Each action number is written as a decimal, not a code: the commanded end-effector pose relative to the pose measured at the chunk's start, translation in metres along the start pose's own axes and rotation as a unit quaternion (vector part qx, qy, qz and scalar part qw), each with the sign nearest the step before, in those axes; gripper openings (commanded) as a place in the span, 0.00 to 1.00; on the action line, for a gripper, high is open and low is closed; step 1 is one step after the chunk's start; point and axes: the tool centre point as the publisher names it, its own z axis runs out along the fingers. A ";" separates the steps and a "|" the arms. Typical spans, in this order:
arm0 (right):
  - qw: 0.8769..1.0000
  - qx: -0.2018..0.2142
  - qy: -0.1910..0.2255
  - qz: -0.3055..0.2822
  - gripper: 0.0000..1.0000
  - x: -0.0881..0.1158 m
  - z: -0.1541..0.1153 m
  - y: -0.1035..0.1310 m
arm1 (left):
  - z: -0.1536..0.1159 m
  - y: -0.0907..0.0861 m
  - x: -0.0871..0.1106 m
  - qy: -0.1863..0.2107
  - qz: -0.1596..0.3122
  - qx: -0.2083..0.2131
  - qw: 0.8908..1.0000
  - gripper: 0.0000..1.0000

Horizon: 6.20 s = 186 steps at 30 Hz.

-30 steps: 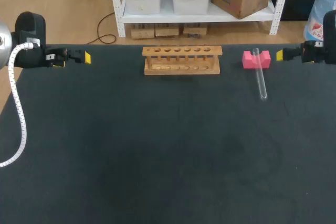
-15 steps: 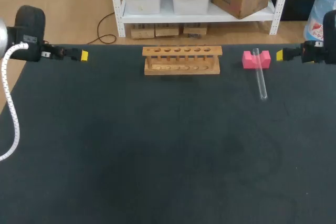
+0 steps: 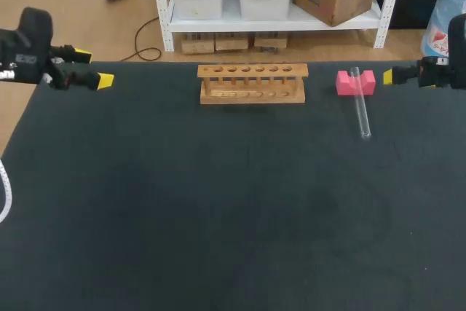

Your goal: Grasp the test tube, adjust it, and insert it.

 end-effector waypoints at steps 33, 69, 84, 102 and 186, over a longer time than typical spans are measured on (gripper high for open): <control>1.000 0.003 0.000 0.000 1.00 0.000 -0.001 0.001 | 0.089 0.019 -0.006 -0.120 0.075 0.172 0.975 1.00; 0.948 0.315 0.002 -0.053 1.00 -0.012 0.057 -0.039 | 0.089 0.019 -0.006 -0.120 0.075 0.172 0.975 1.00; 0.947 0.313 -0.024 -0.065 1.00 -0.021 0.106 -0.042 | 0.089 0.019 -0.006 -0.120 0.075 0.172 0.975 1.00; 0.955 0.285 -0.040 -0.067 1.00 0.006 0.133 -0.056 | 0.089 0.019 -0.006 -0.120 0.075 0.172 0.975 1.00; 0.969 0.245 0.012 -0.035 0.00 0.013 0.159 -0.063 | 0.089 0.019 -0.006 -0.120 0.075 0.172 0.975 1.00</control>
